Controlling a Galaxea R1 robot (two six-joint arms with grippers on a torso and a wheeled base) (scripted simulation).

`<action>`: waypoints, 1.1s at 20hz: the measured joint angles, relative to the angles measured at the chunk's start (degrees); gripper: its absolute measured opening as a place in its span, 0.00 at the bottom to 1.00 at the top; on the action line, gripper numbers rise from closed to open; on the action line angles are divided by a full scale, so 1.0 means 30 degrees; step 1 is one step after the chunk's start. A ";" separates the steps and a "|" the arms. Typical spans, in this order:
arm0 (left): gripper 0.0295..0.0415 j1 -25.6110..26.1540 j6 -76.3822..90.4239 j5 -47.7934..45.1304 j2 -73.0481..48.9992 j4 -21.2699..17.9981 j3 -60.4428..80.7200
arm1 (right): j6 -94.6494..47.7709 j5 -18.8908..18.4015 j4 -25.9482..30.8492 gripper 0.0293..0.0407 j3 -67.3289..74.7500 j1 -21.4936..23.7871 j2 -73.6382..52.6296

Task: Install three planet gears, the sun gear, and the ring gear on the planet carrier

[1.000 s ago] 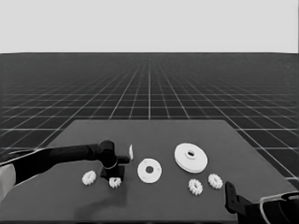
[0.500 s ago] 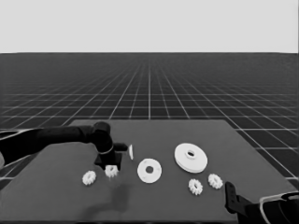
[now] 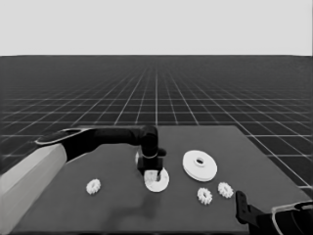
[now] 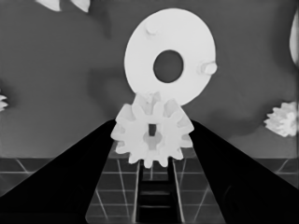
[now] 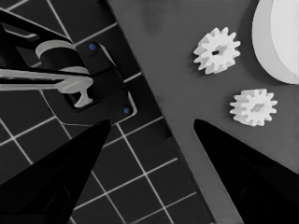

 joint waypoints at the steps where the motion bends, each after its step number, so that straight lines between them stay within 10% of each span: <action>1: 0.14 0.1290 0.0431 -0.0117 0.0115 0.1380 -0.0559 | 0.0000 0.0000 0.0000 0.81 0.0000 0.0000 0.0000; 10: 0.14 0.3253 0.1356 -0.0589 0.0385 0.3224 -0.1896 | 0.0000 0.0000 0.0000 0.81 0.0000 0.0000 0.0000; 12: 0.64 0.3260 0.1361 -0.0595 0.0388 0.3235 -0.1904 | 0.0000 0.0000 0.0000 0.81 0.0000 0.0000 0.0000; 13: 0.71 0.3262 0.1362 -0.0596 0.0388 0.3237 -0.1905 | 0.0000 0.0000 0.0000 0.81 0.0000 0.0000 0.0000; 20: 0.75 0.3263 0.1362 -0.0597 0.0389 0.3240 -0.1908 | 0.0000 0.0000 0.0000 0.81 0.0000 0.0000 0.0000; 22: 0.75 0.1234 0.0317 -0.0056 0.0083 0.1224 -0.0432 | 0.0000 0.0000 0.0000 0.81 0.0000 0.0000 0.0000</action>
